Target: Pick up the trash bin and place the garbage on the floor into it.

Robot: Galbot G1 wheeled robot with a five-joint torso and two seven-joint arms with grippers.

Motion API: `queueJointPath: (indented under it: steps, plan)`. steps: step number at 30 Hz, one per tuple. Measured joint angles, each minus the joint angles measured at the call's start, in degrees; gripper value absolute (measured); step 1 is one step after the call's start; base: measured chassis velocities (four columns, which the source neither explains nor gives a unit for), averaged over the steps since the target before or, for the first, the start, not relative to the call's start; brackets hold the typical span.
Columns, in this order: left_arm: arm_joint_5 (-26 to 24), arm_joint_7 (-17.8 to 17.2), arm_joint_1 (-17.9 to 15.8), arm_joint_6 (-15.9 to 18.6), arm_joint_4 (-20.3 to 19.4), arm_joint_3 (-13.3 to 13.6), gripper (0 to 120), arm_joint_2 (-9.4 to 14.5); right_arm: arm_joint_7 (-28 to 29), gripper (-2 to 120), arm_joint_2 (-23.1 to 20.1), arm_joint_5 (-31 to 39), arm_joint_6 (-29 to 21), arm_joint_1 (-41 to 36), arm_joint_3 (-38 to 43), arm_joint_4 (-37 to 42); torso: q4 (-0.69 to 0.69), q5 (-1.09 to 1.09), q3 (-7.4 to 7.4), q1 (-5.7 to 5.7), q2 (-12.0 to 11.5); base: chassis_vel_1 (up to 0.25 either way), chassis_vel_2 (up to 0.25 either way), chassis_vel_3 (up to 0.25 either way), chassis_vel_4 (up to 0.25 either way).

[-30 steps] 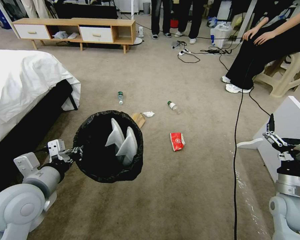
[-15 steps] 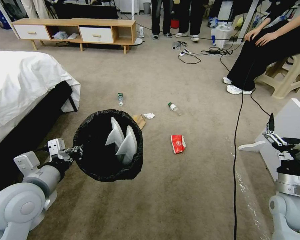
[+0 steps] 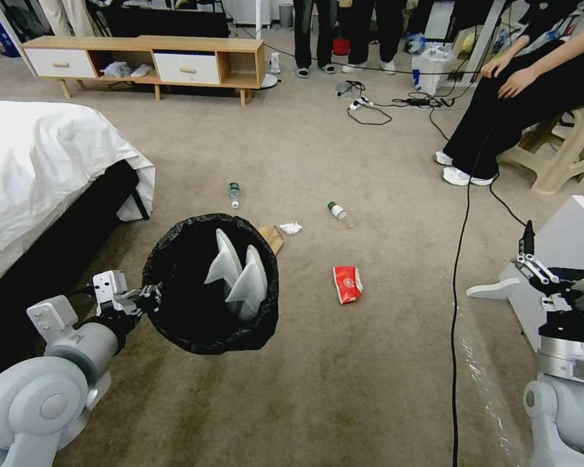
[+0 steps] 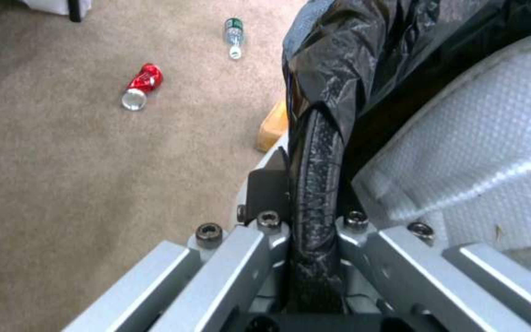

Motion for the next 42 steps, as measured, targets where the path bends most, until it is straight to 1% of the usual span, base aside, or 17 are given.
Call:
queueJointPath:
  steps: [42]
  plan:
    - [-0.12,-0.01,-0.51,0.0,0.15,0.13,2,-0.09,0.04,100,0.12,0.07,-0.35,-0.16,0.26,0.56,0.0,0.0,0.0,0.0,0.0,-0.009,0.011,0.011,-0.009]
